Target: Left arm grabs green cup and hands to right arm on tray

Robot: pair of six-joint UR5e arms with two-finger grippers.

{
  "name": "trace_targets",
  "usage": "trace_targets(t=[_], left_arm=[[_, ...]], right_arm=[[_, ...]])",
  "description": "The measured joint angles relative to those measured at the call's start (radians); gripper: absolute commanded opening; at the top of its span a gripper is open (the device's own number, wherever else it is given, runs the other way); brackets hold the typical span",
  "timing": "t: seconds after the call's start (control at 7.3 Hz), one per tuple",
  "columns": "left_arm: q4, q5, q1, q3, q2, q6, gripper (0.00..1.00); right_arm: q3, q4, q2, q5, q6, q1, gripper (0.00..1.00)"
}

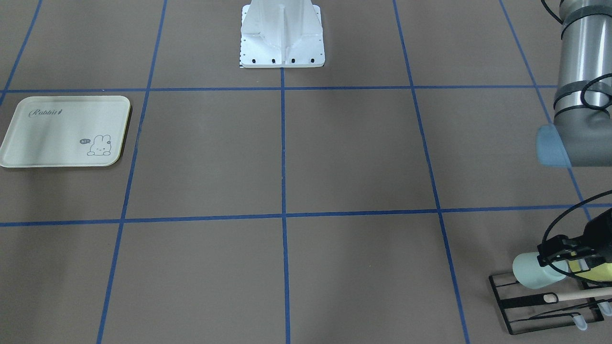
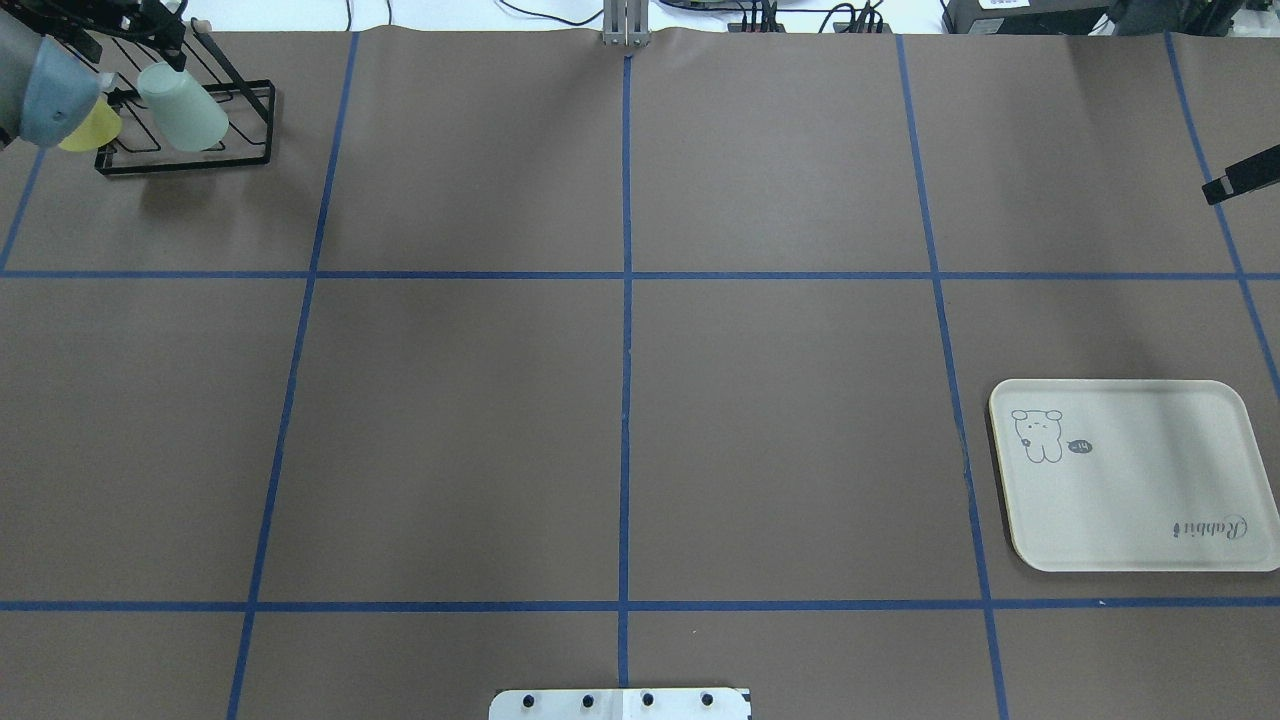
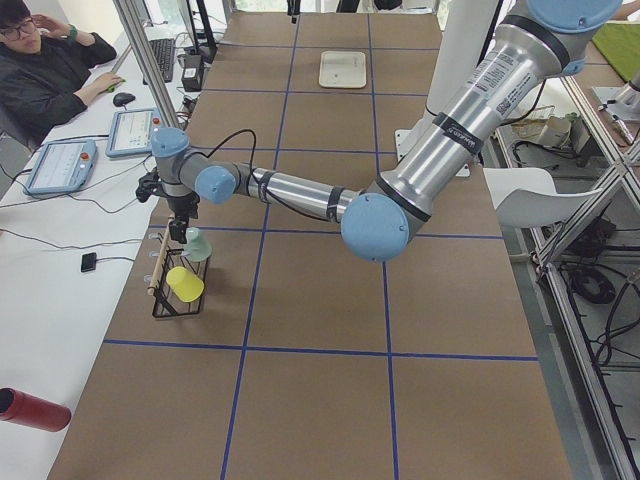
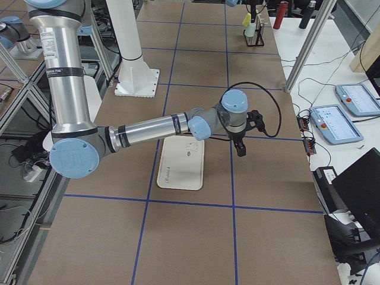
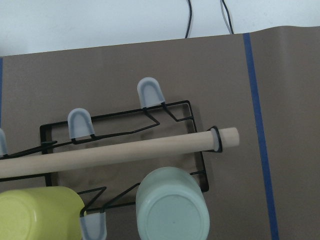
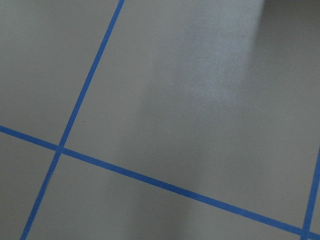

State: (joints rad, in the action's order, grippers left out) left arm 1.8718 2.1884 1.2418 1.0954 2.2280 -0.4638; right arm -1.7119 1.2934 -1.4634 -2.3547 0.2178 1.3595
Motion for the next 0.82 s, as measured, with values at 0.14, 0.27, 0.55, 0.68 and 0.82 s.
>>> trace_targets(t=[0.14, 0.27, 0.55, 0.68, 0.82], left_arm=[[0.019, -0.018, -0.009, -0.021, 0.005, -0.004, 1.00], [0.025, -0.038, -0.019, -0.030, 0.011, -0.013, 1.00], [0.028, -0.061, -0.036, -0.034, 0.018, -0.026, 1.00], [0.029, -0.064, -0.040, -0.034, 0.019, -0.026, 0.99], [0.029, -0.065, -0.043, -0.034, 0.019, -0.023, 0.99]], right_arm=[[0.000, 0.000, 0.000, 0.000, 0.000, 0.000, 0.99], [0.000, 0.000, 0.000, 0.000, 0.000, -0.001, 0.99], [0.001, 0.000, -0.001, 0.001, 0.000, -0.002, 0.99], [0.001, 0.000, -0.001, 0.001, 0.000, -0.002, 0.99], [0.001, 0.001, -0.002, 0.001, 0.000, -0.002, 0.99]])
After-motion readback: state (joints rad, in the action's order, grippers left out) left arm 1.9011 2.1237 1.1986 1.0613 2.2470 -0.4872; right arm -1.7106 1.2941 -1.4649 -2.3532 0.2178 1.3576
